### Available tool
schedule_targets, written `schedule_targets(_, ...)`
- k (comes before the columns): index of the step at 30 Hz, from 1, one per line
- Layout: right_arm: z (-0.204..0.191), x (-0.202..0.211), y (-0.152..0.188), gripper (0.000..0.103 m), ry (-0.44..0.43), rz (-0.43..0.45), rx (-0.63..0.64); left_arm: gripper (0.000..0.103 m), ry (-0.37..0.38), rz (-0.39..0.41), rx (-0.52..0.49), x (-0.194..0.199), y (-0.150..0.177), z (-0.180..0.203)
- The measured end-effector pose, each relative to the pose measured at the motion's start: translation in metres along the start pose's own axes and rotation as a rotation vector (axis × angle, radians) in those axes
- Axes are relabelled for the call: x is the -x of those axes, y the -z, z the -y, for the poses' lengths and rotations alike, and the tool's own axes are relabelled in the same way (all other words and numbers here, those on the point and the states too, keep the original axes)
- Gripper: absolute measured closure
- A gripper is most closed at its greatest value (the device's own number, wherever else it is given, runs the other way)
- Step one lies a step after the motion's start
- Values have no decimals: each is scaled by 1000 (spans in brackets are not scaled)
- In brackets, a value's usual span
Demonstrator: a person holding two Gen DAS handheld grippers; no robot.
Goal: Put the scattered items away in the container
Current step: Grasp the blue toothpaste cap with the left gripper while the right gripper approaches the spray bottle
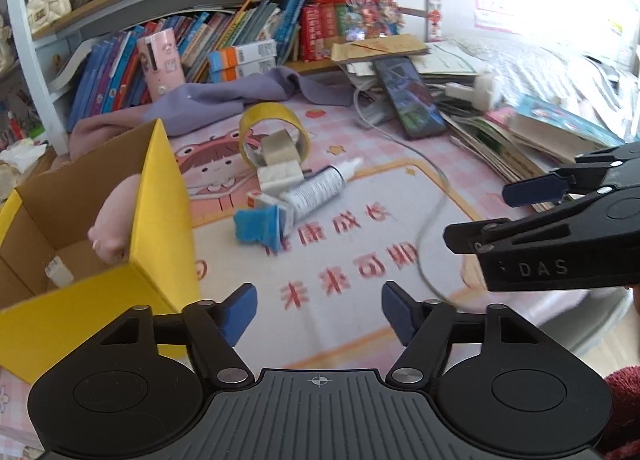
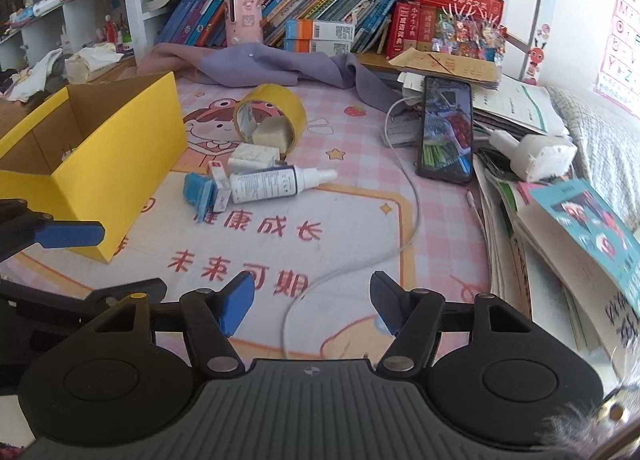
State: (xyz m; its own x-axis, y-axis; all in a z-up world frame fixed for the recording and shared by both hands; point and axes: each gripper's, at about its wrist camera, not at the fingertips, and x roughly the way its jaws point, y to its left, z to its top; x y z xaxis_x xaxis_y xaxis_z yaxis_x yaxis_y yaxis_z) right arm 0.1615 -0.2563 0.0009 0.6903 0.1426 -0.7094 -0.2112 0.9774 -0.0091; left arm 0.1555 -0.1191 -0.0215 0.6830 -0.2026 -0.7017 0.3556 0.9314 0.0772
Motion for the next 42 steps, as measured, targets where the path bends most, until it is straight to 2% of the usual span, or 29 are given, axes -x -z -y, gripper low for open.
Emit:
schedule_targets(6, 22, -27, -24, 43, -60, 3, 24, 52, -86, -8, 52, -28, -24, -3)
schedule_targets(15, 37, -72, -65, 44, -209, -28, 44, 60, -188, -48, 121, -66, -45, -7)
schedule_targets(18, 34, -89, -79, 49, -241, -46, 52, 61, -210, -64, 154, -76, -49, -11)
schedule_targets(21, 29, -106, -90, 58, -275, -49, 64, 61, -230, -69, 187, -80, -51, -16)
schedule_targets(23, 23, -119, -97, 68, -293, -52, 71, 61, -243, -76, 197, -83, -53, -18)
schedule_targets(26, 12, -135, -106, 73, -320, -61, 82, 61, -257, -100, 197, -87, -54, -21)
schedule_targets(30, -1, -151, -111, 74, -333, -67, 133, 61, -253, -127, 186, -93, -53, -21)
schedule_targets(32, -4, -160, -108, 77, -325, -100, 164, 61, -258, -138, 178, -98, -53, -22)
schedule_targets(34, -1, -160, -105, 78, -308, -99, 198, 65, -261, -147, 182, -102, -54, -24)
schedule_targets(40, 33, -162, -85, 78, -268, -201, 146, 66, -245, -148, 237, -111, -56, -32)
schedule_targets(42, 43, -157, -79, 78, -270, -200, 112, 66, -237, -160, 243, -117, -57, -34)
